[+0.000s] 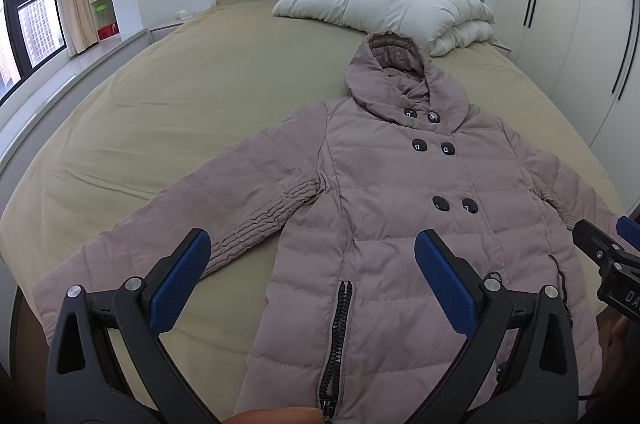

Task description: Fold large clothes

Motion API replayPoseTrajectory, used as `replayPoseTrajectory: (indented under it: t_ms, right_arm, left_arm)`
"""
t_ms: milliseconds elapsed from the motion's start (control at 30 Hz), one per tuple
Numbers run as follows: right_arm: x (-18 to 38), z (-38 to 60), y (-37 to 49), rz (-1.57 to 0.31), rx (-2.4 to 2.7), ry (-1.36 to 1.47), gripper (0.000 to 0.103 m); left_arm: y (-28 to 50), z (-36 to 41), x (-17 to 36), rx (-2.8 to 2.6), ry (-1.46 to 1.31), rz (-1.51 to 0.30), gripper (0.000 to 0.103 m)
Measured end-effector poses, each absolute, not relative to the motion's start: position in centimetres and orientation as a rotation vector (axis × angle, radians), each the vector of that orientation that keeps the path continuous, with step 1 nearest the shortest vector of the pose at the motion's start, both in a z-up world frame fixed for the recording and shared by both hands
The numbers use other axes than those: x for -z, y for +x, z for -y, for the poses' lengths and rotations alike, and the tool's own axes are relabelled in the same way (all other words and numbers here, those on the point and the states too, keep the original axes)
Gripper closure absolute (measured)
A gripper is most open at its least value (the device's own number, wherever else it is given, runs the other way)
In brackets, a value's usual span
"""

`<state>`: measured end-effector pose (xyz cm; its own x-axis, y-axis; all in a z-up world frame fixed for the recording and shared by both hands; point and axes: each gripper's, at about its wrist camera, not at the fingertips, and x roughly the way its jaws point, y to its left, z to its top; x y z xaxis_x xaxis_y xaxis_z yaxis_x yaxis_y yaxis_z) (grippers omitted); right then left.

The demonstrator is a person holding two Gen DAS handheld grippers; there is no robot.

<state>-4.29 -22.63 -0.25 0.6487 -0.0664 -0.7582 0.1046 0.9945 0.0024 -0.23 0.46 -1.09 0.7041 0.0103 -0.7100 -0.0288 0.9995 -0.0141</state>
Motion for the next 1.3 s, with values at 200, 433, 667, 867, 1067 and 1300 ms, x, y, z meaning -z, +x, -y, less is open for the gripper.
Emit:
replayPoseTrajectory:
  t_ms: [200, 433, 667, 867, 1067, 1300]
  right_arm:
    - [0.19, 22.72, -4.29, -0.859, 0.097, 0.049, 0.000]
    - [0.28, 22.72, -4.27, -0.860, 0.098, 0.048, 0.000]
    - [0.29, 22.72, -4.20, -0.860, 0.096, 0.049, 0.000]
    - [0.34, 22.75, -4.23, -0.861, 0.095, 0.050, 0.000]
    - [0.65, 22.86, -4.10, -0.864, 0.094, 0.052, 0.000]
    - [0.81, 22.82, -4.20, -0.867, 0.094, 0.052, 0.000]
  left_arm:
    - [-0.27, -0.69, 1.57, -0.022, -0.025, -0.792, 0.000]
    - [-0.25, -0.72, 1.66, -0.023, -0.026, -0.794, 0.000]
    - [-0.23, -0.75, 1.76, -0.022, -0.026, -0.796, 0.000]
    - [-0.21, -0.72, 1.74, -0.022, -0.026, -0.797, 0.000]
    - [-0.18, -0.71, 1.72, -0.023, -0.026, -0.798, 0.000]
    - [-0.18, -0.70, 1.73, -0.022, -0.026, -0.799, 0.000]
